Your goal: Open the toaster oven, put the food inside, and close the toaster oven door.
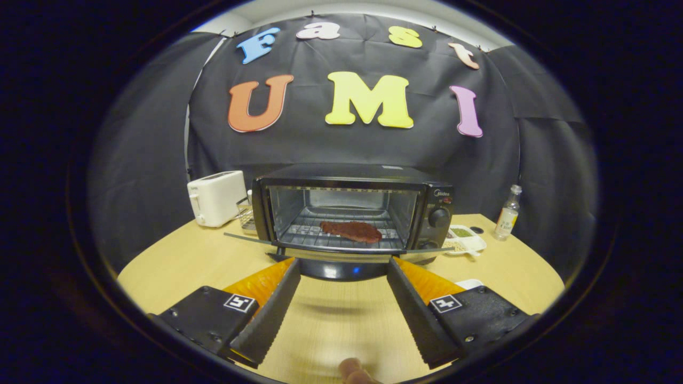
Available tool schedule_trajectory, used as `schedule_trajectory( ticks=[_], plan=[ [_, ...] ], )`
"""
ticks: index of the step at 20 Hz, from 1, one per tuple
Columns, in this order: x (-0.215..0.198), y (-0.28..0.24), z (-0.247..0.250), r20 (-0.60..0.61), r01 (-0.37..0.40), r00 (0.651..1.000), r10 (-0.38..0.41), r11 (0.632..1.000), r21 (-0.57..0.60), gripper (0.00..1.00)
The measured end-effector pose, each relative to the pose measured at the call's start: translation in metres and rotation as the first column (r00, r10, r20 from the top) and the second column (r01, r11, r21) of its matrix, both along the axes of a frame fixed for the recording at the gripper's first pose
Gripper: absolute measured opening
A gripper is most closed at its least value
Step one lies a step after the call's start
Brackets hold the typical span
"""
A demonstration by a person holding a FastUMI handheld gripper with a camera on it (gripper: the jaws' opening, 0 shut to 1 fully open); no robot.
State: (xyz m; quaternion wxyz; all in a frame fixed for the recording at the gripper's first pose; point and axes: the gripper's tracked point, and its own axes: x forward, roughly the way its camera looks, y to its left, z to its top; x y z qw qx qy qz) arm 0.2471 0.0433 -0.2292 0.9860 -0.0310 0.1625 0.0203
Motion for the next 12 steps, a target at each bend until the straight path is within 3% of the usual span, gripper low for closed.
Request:
schedule_trajectory(
  ticks=[9,12],
  plan=[
    [0.059,0.015,0.029,0.074,0.005,0.997,0.000,0.998,-0.066,1.00],
    [0.060,0.022,0.041,0.073,-0.012,0.997,0.014,0.999,-0.035,1.00]
  ],
)
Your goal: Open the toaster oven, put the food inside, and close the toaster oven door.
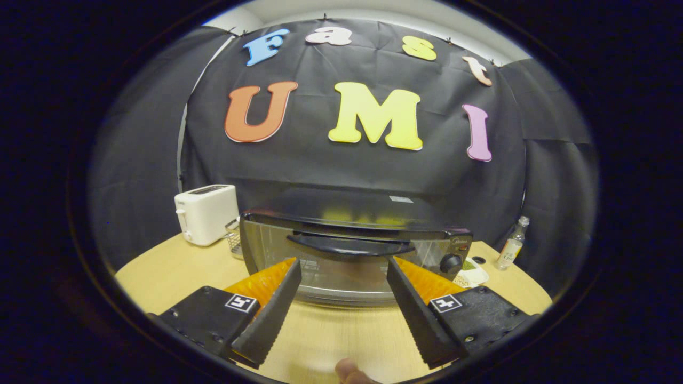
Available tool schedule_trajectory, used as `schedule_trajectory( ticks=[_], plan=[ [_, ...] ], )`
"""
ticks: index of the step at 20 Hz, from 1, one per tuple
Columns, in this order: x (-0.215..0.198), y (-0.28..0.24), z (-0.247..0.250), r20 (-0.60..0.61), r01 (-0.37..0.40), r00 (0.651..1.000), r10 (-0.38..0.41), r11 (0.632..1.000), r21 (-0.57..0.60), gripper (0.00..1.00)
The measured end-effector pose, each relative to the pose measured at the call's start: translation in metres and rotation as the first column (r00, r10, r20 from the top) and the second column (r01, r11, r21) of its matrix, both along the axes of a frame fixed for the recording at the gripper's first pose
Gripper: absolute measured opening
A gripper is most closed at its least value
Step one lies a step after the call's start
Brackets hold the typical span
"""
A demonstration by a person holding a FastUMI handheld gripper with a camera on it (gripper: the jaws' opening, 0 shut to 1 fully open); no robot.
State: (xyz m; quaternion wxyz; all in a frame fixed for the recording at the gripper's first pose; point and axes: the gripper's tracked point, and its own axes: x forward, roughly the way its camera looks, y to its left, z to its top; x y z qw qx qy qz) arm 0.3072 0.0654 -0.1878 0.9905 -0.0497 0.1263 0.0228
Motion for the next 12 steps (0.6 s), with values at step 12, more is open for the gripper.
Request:
schedule_trajectory(
  ticks=[12],
  plan=[
    [-0.156,-0.023,0.126,0.165,-0.069,0.983,0.076,0.996,-0.052,1.00]
  ],
)
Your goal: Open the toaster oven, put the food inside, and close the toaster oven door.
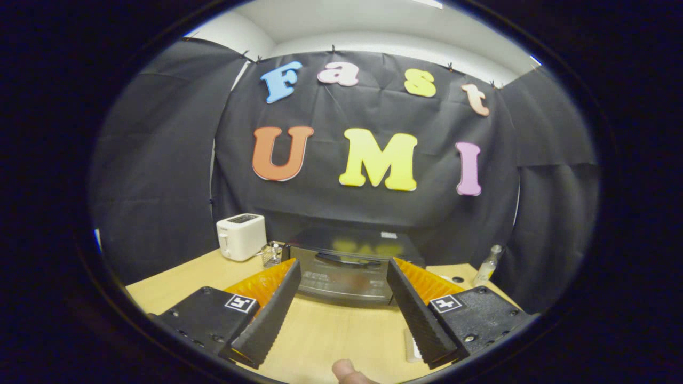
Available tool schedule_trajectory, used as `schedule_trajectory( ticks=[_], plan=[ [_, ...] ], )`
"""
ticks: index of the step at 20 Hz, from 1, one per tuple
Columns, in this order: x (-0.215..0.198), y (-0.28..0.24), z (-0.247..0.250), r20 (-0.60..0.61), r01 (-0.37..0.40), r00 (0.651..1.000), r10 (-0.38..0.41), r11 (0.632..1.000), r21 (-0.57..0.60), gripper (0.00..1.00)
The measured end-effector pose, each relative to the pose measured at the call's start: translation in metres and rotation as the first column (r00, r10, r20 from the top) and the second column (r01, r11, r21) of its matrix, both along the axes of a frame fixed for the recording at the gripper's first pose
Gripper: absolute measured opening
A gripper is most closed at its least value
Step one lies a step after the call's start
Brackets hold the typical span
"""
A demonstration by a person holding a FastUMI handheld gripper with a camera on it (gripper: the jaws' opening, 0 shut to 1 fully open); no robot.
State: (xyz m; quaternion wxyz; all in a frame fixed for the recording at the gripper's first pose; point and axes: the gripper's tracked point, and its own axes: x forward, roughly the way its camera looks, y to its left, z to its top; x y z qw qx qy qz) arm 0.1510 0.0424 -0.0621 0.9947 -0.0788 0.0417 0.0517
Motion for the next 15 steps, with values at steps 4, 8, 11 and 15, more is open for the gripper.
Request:
schedule_trajectory(
  ticks=[4,8,11,15],
  plan=[
    [-0.054,-0.030,0.046,0.085,0.049,0.995,-0.048,0.999,-0.011,1.00],
    [-0.088,-0.045,0.074,0.115,0.032,0.993,-0.035,0.999,0.032,1.00],
    [-0.108,-0.058,0.085,0.132,0.043,0.990,-0.049,0.998,0.045,1.00],
    [-0.129,-0.063,0.095,0.162,0.054,0.985,-0.065,0.996,0.075,1.00]
  ],
)
